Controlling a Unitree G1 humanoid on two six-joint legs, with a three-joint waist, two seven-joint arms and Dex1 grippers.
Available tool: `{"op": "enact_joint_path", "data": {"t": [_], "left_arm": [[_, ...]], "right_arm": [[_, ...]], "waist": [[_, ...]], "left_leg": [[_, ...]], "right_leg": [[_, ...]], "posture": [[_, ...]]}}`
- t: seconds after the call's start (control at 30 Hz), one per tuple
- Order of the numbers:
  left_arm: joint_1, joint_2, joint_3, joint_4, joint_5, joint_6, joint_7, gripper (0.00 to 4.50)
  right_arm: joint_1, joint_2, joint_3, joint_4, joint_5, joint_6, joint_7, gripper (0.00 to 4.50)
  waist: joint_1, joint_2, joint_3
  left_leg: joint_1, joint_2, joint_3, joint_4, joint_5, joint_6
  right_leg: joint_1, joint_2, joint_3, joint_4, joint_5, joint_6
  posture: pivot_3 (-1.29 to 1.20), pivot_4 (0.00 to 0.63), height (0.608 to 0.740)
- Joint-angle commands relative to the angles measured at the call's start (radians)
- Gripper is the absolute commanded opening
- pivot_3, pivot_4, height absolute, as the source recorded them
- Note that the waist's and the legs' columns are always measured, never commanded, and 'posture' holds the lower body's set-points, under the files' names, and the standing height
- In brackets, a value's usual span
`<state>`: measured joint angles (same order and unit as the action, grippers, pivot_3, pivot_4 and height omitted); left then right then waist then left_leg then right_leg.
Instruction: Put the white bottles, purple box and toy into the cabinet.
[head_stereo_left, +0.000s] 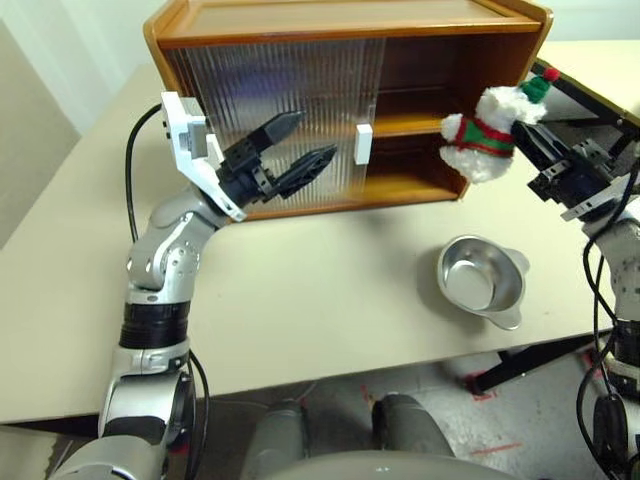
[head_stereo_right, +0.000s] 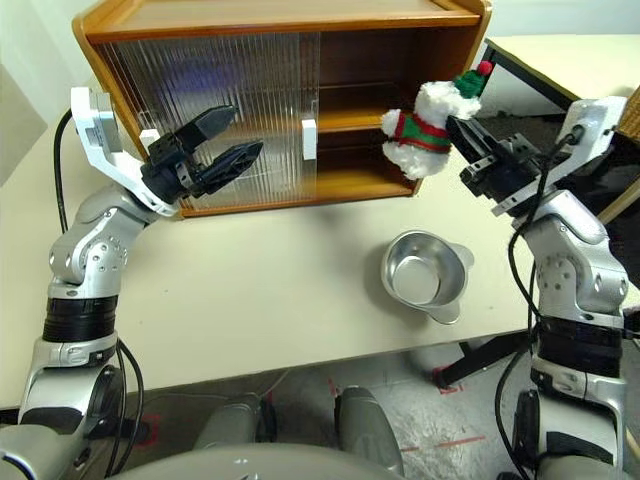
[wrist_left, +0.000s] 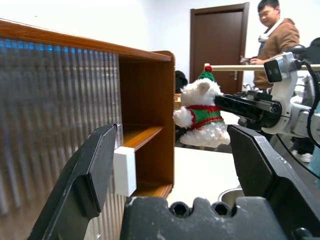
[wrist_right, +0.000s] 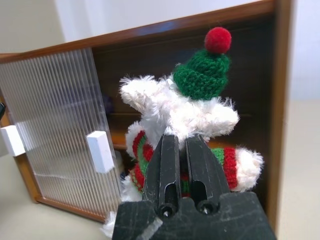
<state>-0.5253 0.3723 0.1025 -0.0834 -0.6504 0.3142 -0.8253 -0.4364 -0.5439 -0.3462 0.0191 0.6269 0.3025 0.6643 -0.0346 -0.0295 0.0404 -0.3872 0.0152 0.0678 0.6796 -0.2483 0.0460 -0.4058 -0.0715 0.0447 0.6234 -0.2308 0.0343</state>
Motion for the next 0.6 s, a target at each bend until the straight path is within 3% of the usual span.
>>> {"op": "enact_joint_path", "data": {"t": [0.03,0.6], "left_arm": [[0.021,0.005,0.004,-0.032,0.011,-0.002,0.011,4.5],[0.061,0.015,0.014,-0.082,0.011,0.004,0.044,4.5]], "right_arm": [[-0.084,-0.008,0.046,0.12,-0.062,-0.013,0.004,0.02],[-0.431,0.051,0.107,0.602,-0.239,-0.232,0.048,0.02]], "waist": [[0.0,0.0,0.0],[0.0,0.0,0.0]], "left_leg": [[0.0,0.0,0.0,0.0,0.0,0.0],[-0.001,0.002,0.0,0.0,0.0,0.0]], "right_leg": [[0.0,0.0,0.0,0.0,0.0,0.0],[-0.001,-0.001,0.001,0.001,0.002,-0.003]], "posture": [[0.03,0.0,0.74],[0.08,0.0,0.74]]}}
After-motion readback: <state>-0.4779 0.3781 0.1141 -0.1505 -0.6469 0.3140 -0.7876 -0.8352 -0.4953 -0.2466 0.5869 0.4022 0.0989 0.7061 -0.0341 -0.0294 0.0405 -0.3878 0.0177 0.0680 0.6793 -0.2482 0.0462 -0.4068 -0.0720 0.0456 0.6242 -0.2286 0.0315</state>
